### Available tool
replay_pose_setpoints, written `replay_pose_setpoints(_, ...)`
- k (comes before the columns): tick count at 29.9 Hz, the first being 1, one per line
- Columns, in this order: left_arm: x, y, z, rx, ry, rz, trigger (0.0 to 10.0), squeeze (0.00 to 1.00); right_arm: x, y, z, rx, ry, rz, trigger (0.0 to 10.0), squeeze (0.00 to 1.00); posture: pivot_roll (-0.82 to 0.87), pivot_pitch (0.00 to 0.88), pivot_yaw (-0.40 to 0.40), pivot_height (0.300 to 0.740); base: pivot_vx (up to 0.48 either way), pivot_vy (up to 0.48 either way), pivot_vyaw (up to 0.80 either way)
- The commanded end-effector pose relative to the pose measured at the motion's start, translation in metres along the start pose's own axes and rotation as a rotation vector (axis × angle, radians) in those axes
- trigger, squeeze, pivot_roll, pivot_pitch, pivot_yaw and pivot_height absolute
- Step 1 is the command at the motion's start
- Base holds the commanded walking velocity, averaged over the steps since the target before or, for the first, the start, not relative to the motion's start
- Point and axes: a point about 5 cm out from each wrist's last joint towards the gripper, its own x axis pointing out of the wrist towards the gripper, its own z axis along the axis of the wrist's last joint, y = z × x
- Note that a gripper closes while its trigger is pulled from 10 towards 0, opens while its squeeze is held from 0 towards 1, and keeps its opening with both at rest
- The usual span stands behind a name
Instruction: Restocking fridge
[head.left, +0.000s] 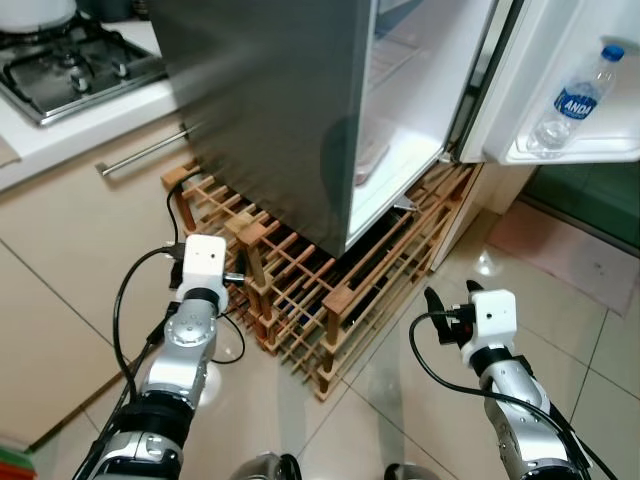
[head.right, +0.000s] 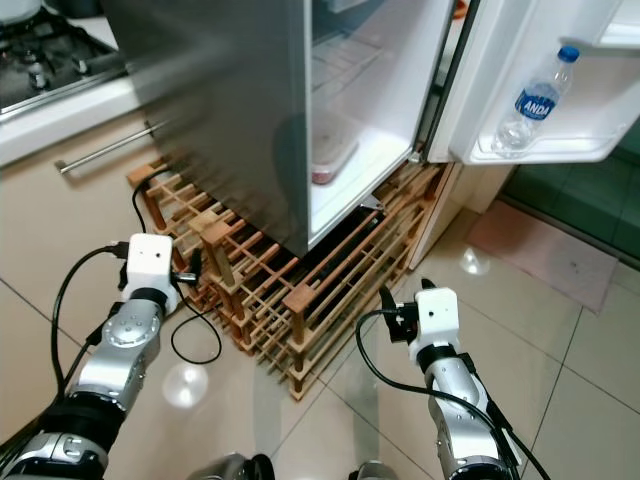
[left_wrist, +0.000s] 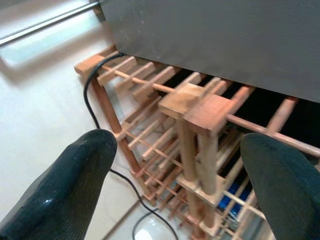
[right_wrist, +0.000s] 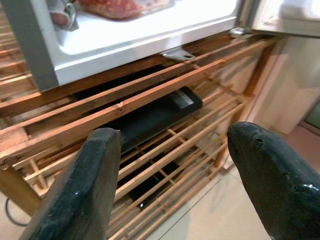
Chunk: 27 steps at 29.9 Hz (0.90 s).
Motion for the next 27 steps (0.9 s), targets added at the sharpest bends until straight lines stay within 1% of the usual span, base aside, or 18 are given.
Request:
replay_pose_setpoints(1,0.002,-0.005,0.009,0.013,-0.035,-0.019,10.0,0.0,0.001,0.0,0.002,0.009,-0.002,0.006,10.0,0.29,-0.13,0.059,0.031,0.74,0.0,0.0,0.6)
replay_pose_setpoints(2,0.002,-0.006,0.009,0.014,-0.036,-0.022,10.0,0.0,0.001,0.0,0.002,0.007,0.001,0.008,10.0,0.29,-0.13,0.058,0.03,0.74,0.0,0.0,0.6)
replay_pose_setpoints(6,0.001,-0.009,0.009,0.017,-0.041,-0.037,10.0,0.0,0.0,-0.001,0.002,0.009,0.004,0.007,10.0,0.35,-0.13,0.058,0.032,0.74,0.0,0.0,0.57)
replay_pose_setpoints(8,0.002,-0.012,0.01,0.02,-0.045,-0.044,10.0,0.0,0.0,-0.002,0.002,0.011,0.008,0.005,10.0,0.35,-0.13,0.057,0.033,0.74,0.0,0.0,0.52)
replay_pose_setpoints(9,0.002,-0.013,0.011,0.024,-0.047,-0.047,10.0,0.0,0.0,-0.002,0.002,0.011,0.009,0.006,10.0,0.38,-0.13,0.056,0.034,0.74,0.0,0.0,0.52)
replay_pose_setpoints(12,0.002,-0.014,0.012,0.029,-0.049,-0.053,10.0,0.0,0.0,-0.001,0.002,0.012,0.012,0.009,10.0,0.4,-0.13,0.054,0.037,0.74,0.0,0.0,0.52)
replay_pose_setpoints(13,0.002,-0.015,0.012,0.027,-0.049,-0.054,10.0,0.0,0.001,-0.001,0.002,0.013,0.013,0.011,10.0,0.42,-0.13,0.053,0.037,0.74,0.0,0.0,0.5)
replay_pose_setpoints(15,0.003,-0.015,0.012,0.025,-0.048,-0.055,10.0,0.0,0.001,-0.001,0.001,0.013,0.014,0.013,10.0,0.42,-0.13,0.052,0.037,0.74,0.0,0.0,0.5)
replay_pose_setpoints(16,0.003,-0.017,0.013,0.015,-0.045,-0.064,10.0,0.0,0.001,0.0,0.001,0.015,0.016,0.016,10.0,0.44,-0.13,0.049,0.039,0.74,0.0,0.0,0.5)
replay_pose_setpoints(19,0.003,-0.019,0.013,0.013,-0.042,-0.071,10.0,0.0,0.001,0.0,0.001,0.017,0.017,0.017,10.0,0.45,-0.13,0.049,0.039,0.74,0.0,0.0,0.5)
replay_pose_setpoints(21,0.002,-0.021,0.01,0.012,-0.033,-0.079,10.0,0.0,0.002,0.0,0.0,0.021,0.019,0.019,10.0,0.48,-0.13,0.042,0.037,0.74,0.0,0.0,0.5)
replay_pose_setpoints(22,0.001,-0.021,0.009,0.009,-0.028,-0.083,10.0,0.0,0.002,0.0,0.0,0.023,0.02,0.019,10.0,0.5,-0.13,0.041,0.036,0.74,0.0,0.446,0.49)
replay_pose_setpoints(25,0.001,-0.022,0.007,0.002,-0.022,-0.086,10.0,0.0,0.002,0.0,0.0,0.025,0.021,0.021,10.0,0.51,-0.13,0.038,0.035,0.74,0.0,0.45,0.5)
replay_pose_setpoints(27,-0.001,-0.023,0.008,-0.019,-0.029,-0.086,10.0,0.0,0.004,0.0,0.0,0.033,0.025,0.022,10.0,0.51,-0.12,0.035,0.033,0.74,0.0,0.458,0.48)
